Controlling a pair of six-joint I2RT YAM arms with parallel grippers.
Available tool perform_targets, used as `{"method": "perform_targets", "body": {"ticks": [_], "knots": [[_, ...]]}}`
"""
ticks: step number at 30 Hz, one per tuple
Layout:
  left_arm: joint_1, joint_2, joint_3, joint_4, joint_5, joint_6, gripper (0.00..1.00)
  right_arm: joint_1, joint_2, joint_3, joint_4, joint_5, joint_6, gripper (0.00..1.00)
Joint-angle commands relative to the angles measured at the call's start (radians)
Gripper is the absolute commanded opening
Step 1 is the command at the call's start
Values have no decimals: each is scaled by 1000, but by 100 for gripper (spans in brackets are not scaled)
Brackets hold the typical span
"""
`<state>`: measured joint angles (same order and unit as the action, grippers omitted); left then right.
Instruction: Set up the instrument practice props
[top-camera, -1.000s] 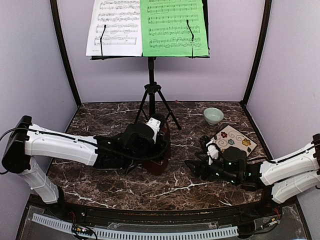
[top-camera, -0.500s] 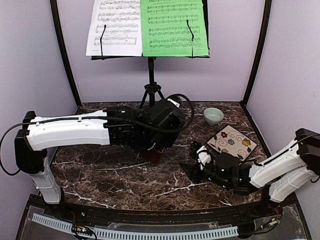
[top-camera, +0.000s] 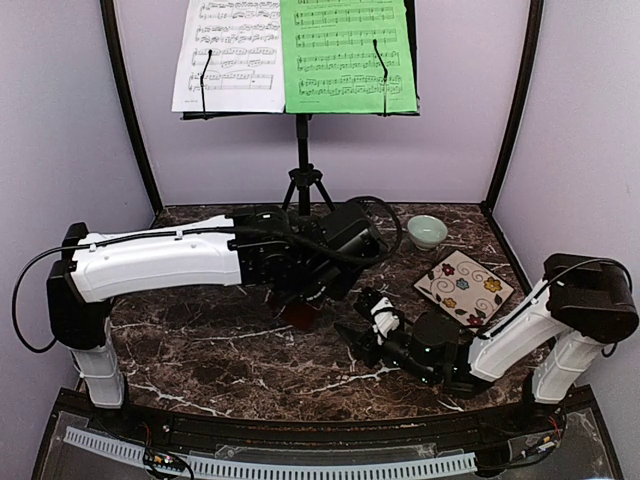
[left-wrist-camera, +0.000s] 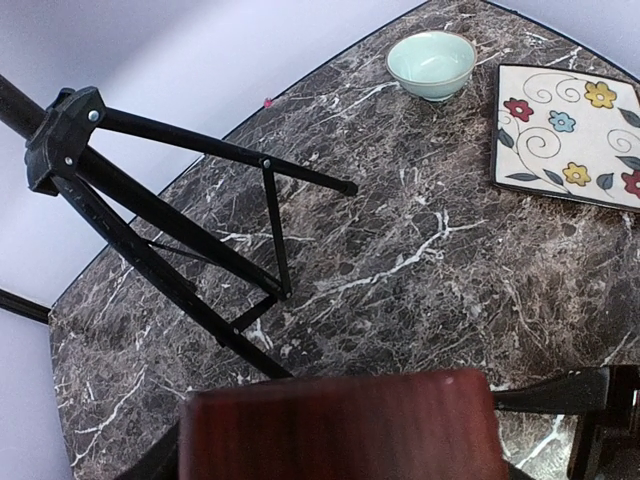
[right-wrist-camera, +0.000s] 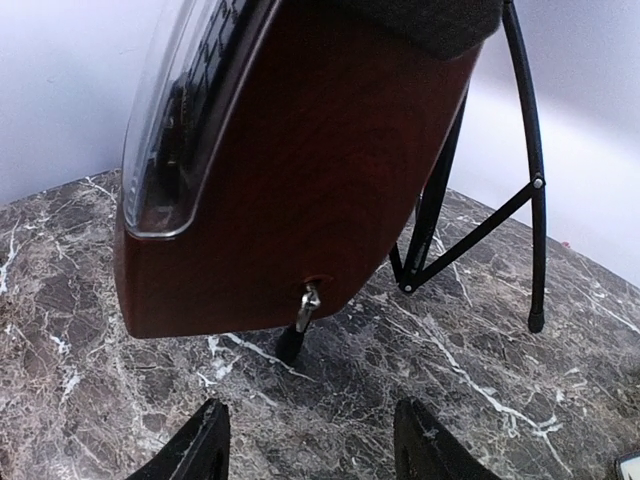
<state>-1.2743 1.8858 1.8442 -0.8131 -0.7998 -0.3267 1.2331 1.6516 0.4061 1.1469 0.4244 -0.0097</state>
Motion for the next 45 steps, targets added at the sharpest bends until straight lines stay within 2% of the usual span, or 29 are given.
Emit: {"method": "perform_targets", "body": {"ticks": [1,17,28,45], "knots": [[-2,-38,37,4,-20,-3,14,21,39,24,143,11,-41,56],[-11,-53,26,62,13,21,12,25,117,97,173,39,-48,39],[-12,-117,-61,171,54,54,11,26,109,83,188,39,-35,25],[-15,-172,-137,250,113,81,10,24,105,69,189,71,-23,18]]}}
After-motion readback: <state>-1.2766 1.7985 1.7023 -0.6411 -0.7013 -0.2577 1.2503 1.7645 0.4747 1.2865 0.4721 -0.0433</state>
